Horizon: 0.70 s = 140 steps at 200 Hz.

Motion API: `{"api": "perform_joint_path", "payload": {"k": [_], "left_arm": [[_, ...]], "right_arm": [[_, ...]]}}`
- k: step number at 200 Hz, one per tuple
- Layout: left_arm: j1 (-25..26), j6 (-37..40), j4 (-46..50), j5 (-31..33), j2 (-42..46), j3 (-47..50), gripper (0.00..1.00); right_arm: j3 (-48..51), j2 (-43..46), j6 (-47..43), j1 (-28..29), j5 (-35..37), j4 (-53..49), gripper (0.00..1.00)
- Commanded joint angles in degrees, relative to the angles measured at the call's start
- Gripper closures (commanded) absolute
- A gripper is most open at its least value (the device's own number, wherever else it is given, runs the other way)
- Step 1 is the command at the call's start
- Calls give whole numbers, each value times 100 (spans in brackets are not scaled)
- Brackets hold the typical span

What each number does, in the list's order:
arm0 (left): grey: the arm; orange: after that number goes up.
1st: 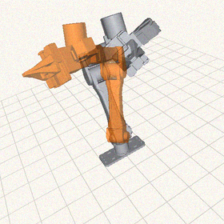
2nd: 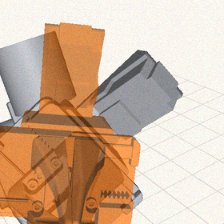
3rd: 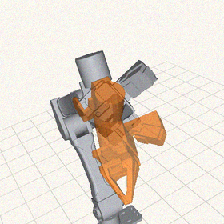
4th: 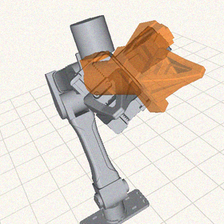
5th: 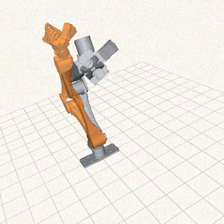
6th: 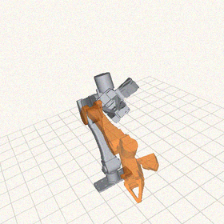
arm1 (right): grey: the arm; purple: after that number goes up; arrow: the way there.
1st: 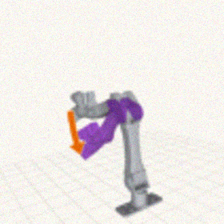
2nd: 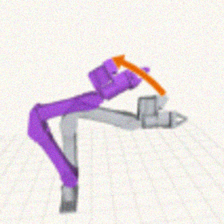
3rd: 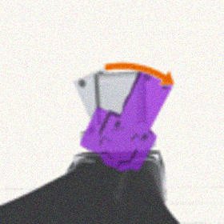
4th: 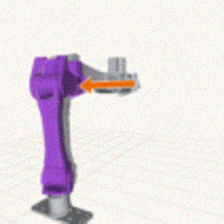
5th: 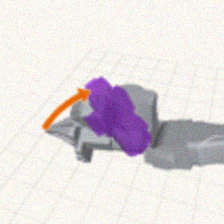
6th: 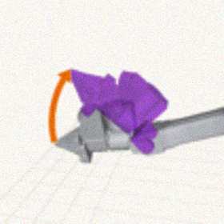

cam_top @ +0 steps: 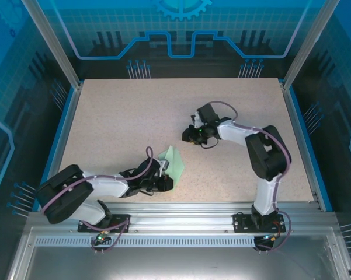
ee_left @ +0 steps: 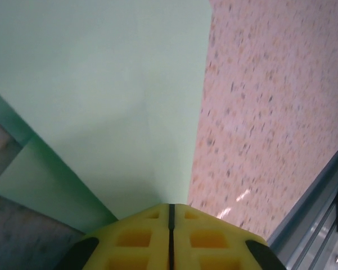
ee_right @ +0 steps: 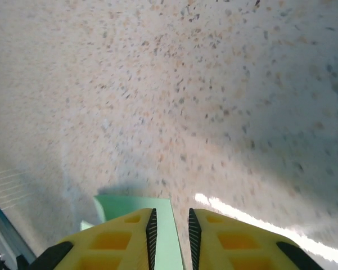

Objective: Fold a paper plane with a square sheet of paper (pick it up from the middle)

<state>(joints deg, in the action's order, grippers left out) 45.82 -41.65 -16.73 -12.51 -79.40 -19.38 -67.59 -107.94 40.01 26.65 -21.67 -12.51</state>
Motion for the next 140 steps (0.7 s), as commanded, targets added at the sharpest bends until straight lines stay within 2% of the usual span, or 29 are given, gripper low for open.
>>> {"api": "perform_joint_path", "payload": {"k": [1,42,92,101,120,140], "left_arm": [[16,465,1464,-196,460,221,88],[-194,597,1786,-208,1397,211,82],[-327,541,2274,-56,2227,133,78],[-366,444,2433,140,2344,84,79],[-438,-111,3263,1410,2756,-117,80],[-683,-443,3159,1457,3332,-49,76]], "right_arm": [[610,583,-46,56,-413,364,76],[1307,1178,64,508,-833,741,78],[1561,1335,454,1129,-719,1092,79],[1539,1279,480,1164,-635,1077,79],[1487,1216,553,1184,-369,1031,79],[1407,1127,587,1184,-281,1049,78]]}}
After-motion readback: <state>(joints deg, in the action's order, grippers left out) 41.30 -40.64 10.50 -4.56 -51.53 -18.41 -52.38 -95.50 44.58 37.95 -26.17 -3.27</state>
